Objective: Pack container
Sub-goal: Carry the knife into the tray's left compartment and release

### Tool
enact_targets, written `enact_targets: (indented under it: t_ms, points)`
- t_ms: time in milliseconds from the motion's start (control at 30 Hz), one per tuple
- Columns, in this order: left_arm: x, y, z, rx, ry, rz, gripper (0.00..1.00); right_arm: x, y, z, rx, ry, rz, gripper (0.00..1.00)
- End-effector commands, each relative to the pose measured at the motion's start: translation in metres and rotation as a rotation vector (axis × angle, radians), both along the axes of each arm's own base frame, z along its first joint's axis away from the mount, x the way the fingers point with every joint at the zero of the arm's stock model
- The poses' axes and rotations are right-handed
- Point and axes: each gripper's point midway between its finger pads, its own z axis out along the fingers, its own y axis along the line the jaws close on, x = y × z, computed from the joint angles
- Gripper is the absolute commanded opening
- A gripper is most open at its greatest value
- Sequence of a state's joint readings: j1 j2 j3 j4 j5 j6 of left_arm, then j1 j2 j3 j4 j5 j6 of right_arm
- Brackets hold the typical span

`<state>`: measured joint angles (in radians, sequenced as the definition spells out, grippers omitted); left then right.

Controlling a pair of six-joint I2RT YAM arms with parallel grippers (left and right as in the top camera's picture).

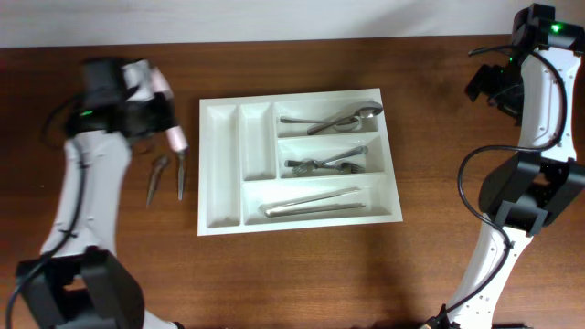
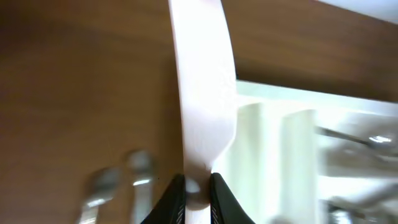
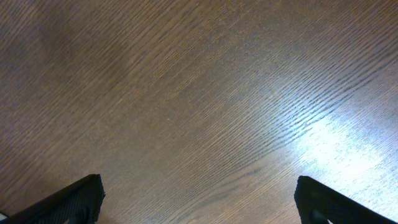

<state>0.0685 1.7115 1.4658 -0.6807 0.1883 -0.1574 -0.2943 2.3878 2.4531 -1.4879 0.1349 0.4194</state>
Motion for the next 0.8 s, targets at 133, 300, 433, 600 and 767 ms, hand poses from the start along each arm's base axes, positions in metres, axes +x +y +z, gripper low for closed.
enact_targets:
  t_ms: [133, 300, 433, 600, 767]
  points:
    - [-0.004, -0.094, 0.008, 0.117, -0.033, 0.059, 0.11, -0.002, -0.004, 0.012, -0.026, -0.019, -0.007, 0.99]
    - [-0.008, -0.108, 0.005, 0.167, -0.04, 0.096, 0.11, -0.002, -0.003, 0.012, -0.026, -0.019, -0.007, 0.99]
    - [-0.012, -0.099, -0.008, 0.205, 0.005, 0.118, 0.11, -0.001, -0.003, 0.012, -0.025, -0.019, -0.007, 0.99]
    - [-0.022, -0.065, -0.025, 0.297, 0.09, 0.188, 0.13, -0.002, -0.003, 0.012, -0.026, -0.019, -0.007, 0.99]
    - [-0.022, -0.044, -0.034, 0.305, 0.132, 0.196, 0.22, -0.002, -0.003, 0.012, -0.026, -0.019, -0.007, 0.99]
